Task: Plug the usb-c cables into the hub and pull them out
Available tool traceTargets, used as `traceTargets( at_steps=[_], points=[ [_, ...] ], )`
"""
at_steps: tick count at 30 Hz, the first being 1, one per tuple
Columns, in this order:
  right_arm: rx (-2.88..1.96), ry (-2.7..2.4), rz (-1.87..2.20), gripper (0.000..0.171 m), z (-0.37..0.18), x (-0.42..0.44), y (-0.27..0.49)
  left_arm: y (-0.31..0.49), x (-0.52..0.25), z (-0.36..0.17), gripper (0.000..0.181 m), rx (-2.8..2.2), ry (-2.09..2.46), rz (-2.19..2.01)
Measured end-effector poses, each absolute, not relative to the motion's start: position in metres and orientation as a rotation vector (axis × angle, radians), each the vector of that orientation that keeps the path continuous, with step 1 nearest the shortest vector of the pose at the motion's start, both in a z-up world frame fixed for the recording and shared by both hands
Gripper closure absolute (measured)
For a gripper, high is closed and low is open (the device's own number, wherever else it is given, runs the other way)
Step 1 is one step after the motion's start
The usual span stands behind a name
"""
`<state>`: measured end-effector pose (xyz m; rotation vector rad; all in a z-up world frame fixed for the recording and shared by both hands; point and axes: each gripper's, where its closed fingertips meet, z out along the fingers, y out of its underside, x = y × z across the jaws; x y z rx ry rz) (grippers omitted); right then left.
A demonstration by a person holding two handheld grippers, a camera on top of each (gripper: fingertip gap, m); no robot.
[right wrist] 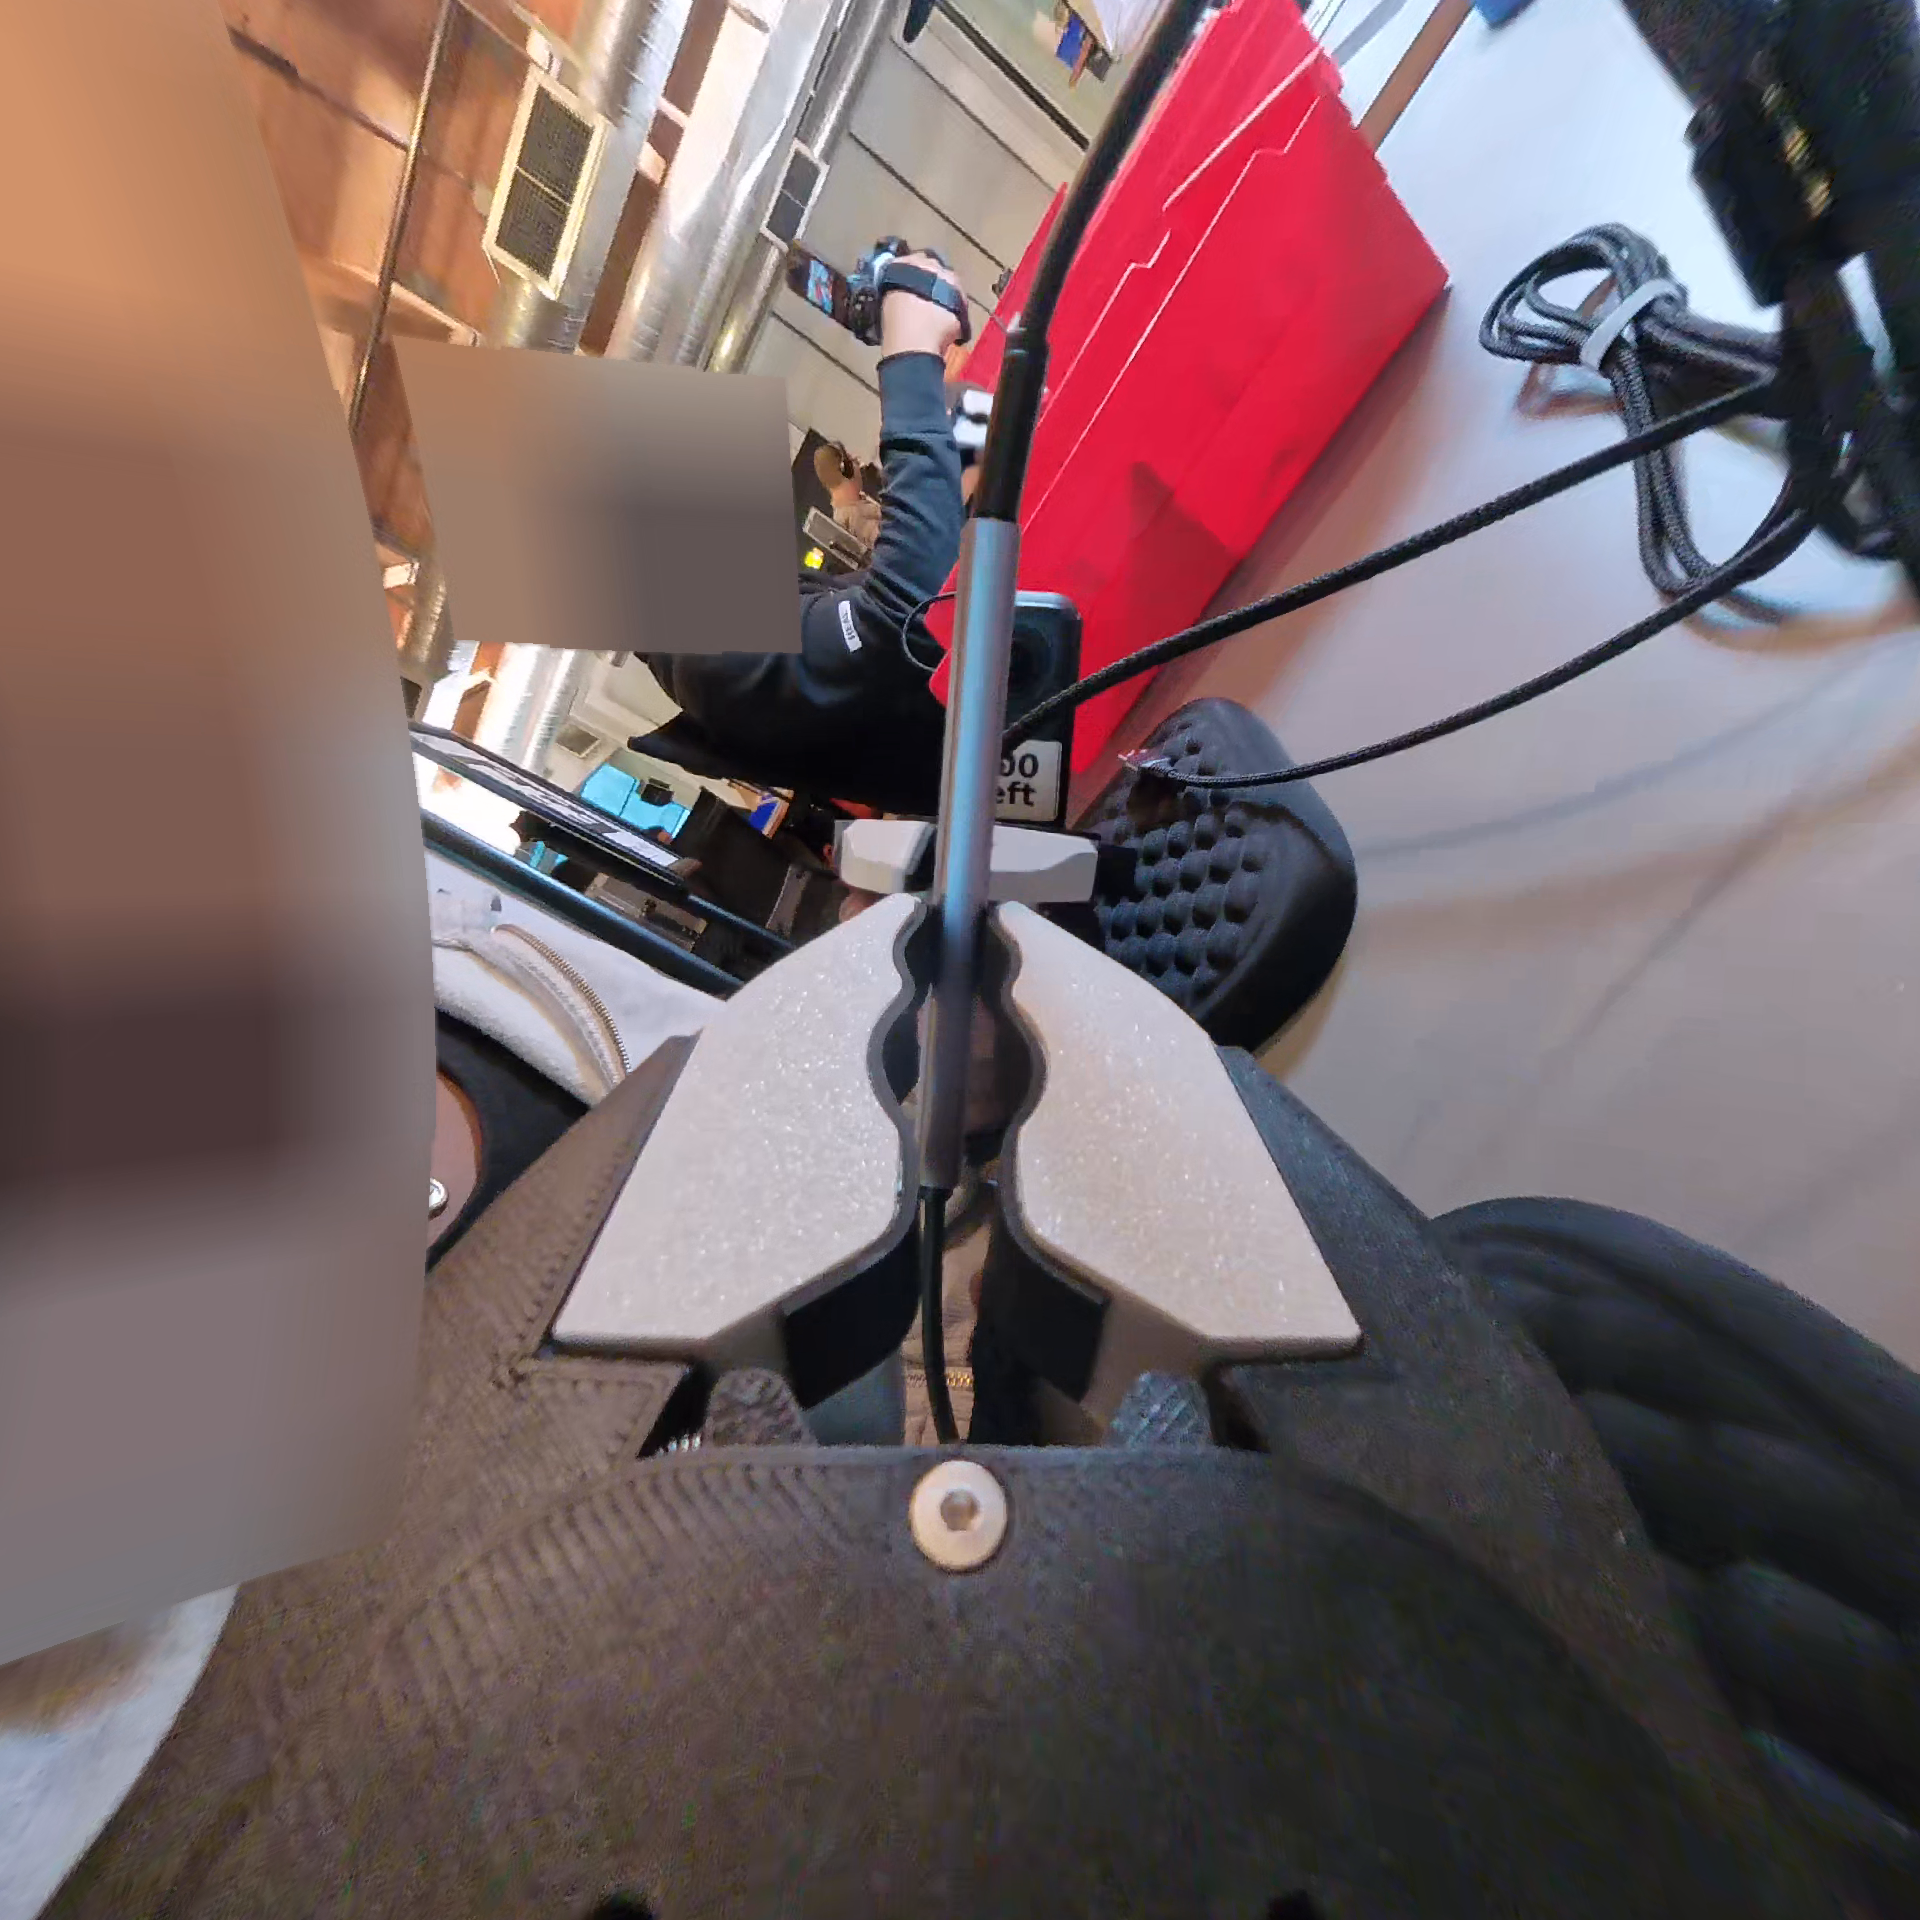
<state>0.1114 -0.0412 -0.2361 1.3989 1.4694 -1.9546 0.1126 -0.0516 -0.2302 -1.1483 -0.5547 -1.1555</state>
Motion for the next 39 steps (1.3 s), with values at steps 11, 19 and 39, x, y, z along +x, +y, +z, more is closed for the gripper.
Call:
traceTargets(
  at_steps=[11,19,39],
  points=[
    [1.418,1.602,-1.874,0.163,-0.246,0.119,-0.044,-0.047,0.117,-0.241,0.176,-1.248,-0.546,-1.045],
    [1.410,1.767,-1.991,0.161,-0.224,0.108,-0.055,-0.069,0.086,-0.215,0.168,-0.915,-0.578,-1.164],
    [1.495,2.488,-2.448,0.162,0.100,0.121,0.089,-0.109,0.064,-0.199,0.161,-0.838,-0.443,-0.869]
  ],
)
